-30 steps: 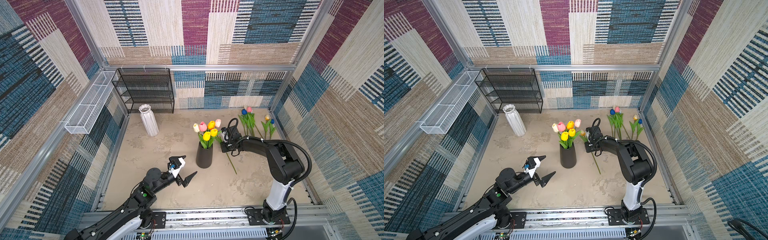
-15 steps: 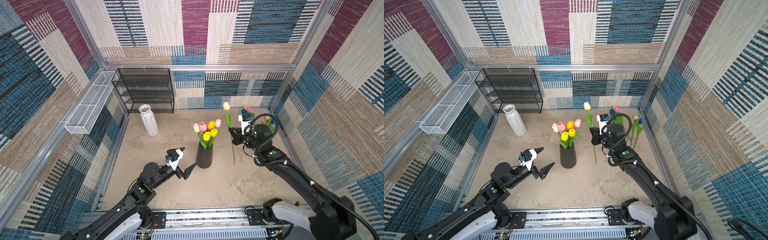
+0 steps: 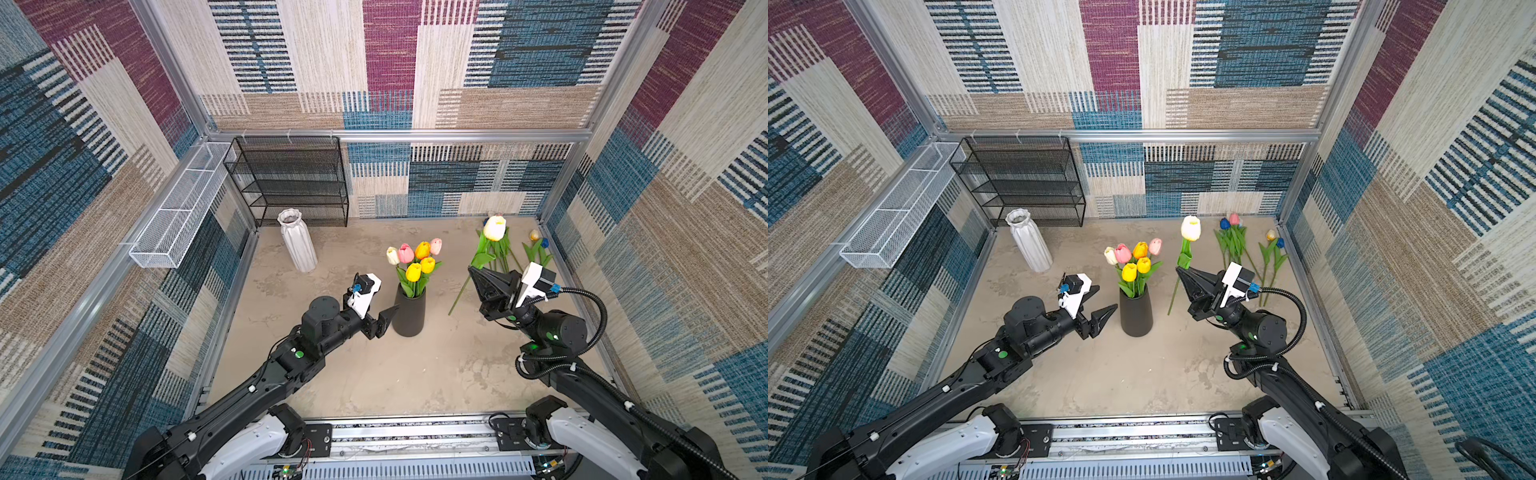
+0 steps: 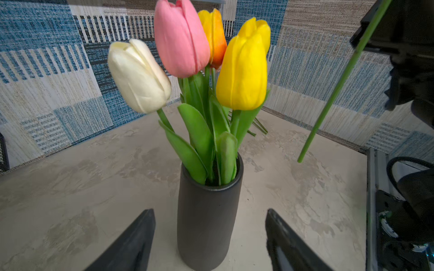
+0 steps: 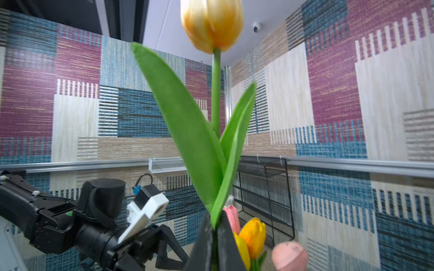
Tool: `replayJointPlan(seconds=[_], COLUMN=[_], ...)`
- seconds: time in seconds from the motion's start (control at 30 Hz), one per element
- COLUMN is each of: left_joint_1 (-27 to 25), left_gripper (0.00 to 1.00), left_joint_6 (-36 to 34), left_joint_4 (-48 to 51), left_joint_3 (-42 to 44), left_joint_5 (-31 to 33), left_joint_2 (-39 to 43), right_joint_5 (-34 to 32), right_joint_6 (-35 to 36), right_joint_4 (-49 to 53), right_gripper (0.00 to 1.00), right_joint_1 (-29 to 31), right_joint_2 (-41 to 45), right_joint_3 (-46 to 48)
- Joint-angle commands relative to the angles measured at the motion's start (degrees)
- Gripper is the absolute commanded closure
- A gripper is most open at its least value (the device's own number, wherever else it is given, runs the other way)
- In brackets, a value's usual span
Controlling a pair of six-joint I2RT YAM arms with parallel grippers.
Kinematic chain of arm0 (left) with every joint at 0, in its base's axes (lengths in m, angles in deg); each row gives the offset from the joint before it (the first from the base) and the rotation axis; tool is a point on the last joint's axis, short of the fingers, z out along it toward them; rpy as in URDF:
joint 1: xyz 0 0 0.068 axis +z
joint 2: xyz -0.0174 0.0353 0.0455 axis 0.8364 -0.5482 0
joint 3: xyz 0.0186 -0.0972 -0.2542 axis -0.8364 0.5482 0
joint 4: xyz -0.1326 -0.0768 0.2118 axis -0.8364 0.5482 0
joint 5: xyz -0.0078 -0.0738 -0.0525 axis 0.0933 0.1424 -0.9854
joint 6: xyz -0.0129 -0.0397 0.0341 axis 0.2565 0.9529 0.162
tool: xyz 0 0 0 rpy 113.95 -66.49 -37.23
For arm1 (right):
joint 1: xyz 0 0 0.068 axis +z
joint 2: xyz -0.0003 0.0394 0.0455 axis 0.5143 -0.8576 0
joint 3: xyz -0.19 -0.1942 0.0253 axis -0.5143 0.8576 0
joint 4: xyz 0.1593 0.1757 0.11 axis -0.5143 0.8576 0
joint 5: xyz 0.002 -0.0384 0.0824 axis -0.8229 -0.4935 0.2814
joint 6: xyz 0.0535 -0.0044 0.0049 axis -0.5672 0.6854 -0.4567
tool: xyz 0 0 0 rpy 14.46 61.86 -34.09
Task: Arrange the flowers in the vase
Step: 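Grasp the orange-yellow tulip stem with the right gripper and lift it upright, then carry the orange-yellow tulip over the dark grey vase and lower it in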
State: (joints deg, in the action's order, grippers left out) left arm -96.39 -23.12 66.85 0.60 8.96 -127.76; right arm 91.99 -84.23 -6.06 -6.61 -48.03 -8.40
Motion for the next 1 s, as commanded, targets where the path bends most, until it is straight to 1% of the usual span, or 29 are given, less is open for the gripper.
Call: replayJointPlan(seconds=[0.0, 0.1, 0.23, 0.43, 0.73, 0.87, 0.97], left_joint_1=[0.0, 0.0, 0.0, 0.0, 0.0, 0.0, 0.0], left_gripper=[0.24, 0.24, 0.23, 0.23, 0.22, 0.22, 0.22], left_joint_6=[1.4, 1.0, 1.4, 1.3, 0.9, 0.6, 0.4], left_joint_4=[-2.3, -1.2, -2.2, -2.0, -2.9, -3.2, -3.2], left_joint_3=[-0.3, -1.2, 0.1, 2.1, 6.3, 7.7, 8.2], left_joint_5=[0.4, -0.2, 0.0, 0.2, 1.8, 2.1, 2.6], left_joint_2=[-1.0, -1.5, -0.5, 1.1, 5.1, 6.8, 7.0], right_joint_5=[2.9, 3.2, 3.0, 2.1, -0.7, -2.1, -2.7], right_joint_6=[0.0, 0.1, 0.3, 2.1, 7.1, 10.1, 10.9], right_joint_4=[-10.2, -12.9, -16.9, -19.3, -19.4, -18.7, -18.1], right_gripper=[1.0, 1.0, 1.0, 1.0, 1.0, 1.0, 1.0], right_joint_1=[1.5, 2.5, 4.0, 6.6, 9.1, 9.2, 9.2], right_joint_2=[-3.6, -7.9, -13.5, -19.5, -24.5, -25.1, -25.1], right_joint_3=[-2.6, -5.1, -7.1, -10.1, -12.7, -12.8, -13.2])
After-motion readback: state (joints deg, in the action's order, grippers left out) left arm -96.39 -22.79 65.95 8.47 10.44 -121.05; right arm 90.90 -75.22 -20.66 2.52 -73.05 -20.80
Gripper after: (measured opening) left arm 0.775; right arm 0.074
